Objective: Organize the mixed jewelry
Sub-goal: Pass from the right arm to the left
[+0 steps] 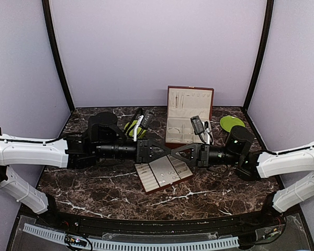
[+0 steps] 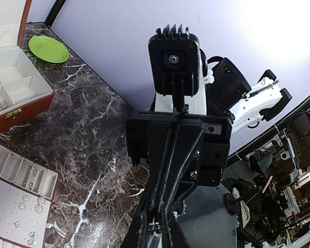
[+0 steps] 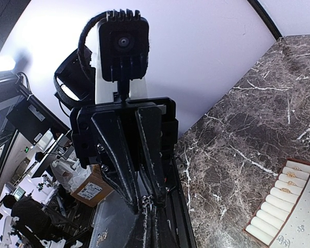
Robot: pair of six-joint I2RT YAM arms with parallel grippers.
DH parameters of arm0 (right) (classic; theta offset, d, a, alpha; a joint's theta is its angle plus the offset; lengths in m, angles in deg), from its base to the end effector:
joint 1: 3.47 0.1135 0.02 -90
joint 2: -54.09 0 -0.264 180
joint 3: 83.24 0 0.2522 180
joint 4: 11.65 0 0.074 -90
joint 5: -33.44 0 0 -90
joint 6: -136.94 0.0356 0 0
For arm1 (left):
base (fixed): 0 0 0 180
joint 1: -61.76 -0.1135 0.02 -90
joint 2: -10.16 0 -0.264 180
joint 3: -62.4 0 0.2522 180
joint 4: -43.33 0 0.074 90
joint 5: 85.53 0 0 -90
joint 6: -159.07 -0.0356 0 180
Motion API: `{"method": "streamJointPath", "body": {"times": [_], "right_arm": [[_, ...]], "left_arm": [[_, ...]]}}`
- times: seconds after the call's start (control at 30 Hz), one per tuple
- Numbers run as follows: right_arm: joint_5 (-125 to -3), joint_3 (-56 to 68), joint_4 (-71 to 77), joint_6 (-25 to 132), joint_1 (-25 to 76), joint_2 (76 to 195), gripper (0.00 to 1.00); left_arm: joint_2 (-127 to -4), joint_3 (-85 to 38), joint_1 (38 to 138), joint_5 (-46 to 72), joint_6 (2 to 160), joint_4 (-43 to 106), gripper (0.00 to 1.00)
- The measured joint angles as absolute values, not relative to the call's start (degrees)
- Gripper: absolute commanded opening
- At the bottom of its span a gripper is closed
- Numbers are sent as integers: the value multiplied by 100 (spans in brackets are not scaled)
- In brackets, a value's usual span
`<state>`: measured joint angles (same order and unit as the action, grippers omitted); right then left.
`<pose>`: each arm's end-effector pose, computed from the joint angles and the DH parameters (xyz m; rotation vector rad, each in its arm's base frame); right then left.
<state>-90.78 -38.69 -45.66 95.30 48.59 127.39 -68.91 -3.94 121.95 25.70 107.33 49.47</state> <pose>0.1491 0.2239 0.2545 -0.6320 1.6906 1.7775 0.1491 -0.2862 0.3048 0.6821 1.8296 -1.5354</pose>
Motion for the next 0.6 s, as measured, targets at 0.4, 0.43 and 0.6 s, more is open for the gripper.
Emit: {"method": "streamJointPath", "body": {"times": [0.4, 0.43, 0.6], "right_arm": [[-8962, -3896, -4577, 9550, 4859, 12739, 11], [-8944, -3902, -4573, 9543, 4859, 12739, 17], [-8857, -3985, -4546, 9559, 4819, 12689, 33]], "left_arm": [[-6891, -396, 12195, 2472, 10760, 4912, 6], [-6891, -413, 12195, 2423, 10770, 4863, 5], [-6891, -544, 12195, 2048, 10854, 4509, 6]]}}
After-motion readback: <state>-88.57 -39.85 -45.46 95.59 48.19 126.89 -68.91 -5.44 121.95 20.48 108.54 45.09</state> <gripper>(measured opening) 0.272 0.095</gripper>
